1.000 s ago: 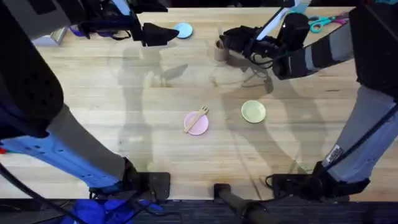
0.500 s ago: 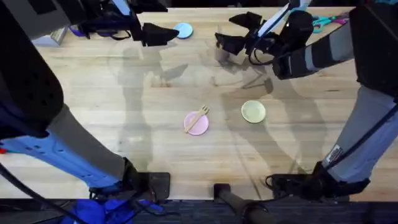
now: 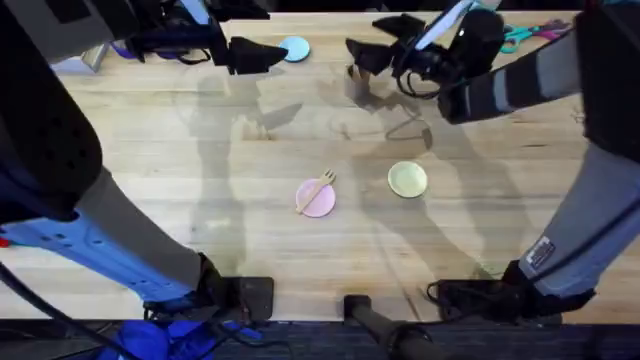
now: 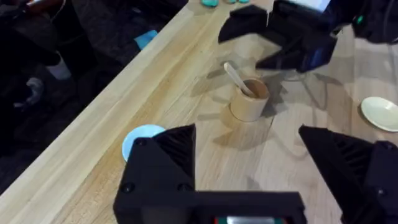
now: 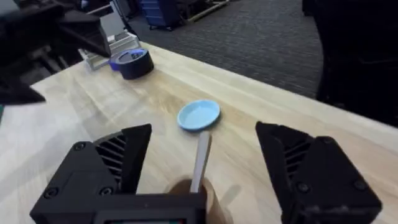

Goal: Pick up a utensil and set it on the pink plate, then put the other utensil in the container.

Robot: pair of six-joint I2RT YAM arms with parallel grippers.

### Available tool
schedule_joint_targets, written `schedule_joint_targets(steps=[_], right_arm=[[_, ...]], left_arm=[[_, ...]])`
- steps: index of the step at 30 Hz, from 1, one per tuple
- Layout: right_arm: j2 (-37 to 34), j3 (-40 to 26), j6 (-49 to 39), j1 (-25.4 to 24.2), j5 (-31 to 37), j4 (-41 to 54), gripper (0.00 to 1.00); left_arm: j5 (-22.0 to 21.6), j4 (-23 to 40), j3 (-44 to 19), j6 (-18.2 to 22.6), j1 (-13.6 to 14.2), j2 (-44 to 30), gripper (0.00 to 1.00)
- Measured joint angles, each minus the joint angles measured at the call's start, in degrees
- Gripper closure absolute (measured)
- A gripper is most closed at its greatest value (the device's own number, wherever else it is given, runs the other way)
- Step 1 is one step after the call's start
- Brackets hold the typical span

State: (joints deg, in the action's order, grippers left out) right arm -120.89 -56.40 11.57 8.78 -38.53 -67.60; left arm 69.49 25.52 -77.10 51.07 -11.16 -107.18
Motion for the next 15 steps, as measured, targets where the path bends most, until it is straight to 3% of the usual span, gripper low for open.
schedule_joint_targets(steps=[15], right_arm=[[19.42,0.0,-4.29,0.0,12.47,33.58,0.006]], left_arm=[[-0.02,0.02,0.0,-0.1,0.0,0.0,0.008]])
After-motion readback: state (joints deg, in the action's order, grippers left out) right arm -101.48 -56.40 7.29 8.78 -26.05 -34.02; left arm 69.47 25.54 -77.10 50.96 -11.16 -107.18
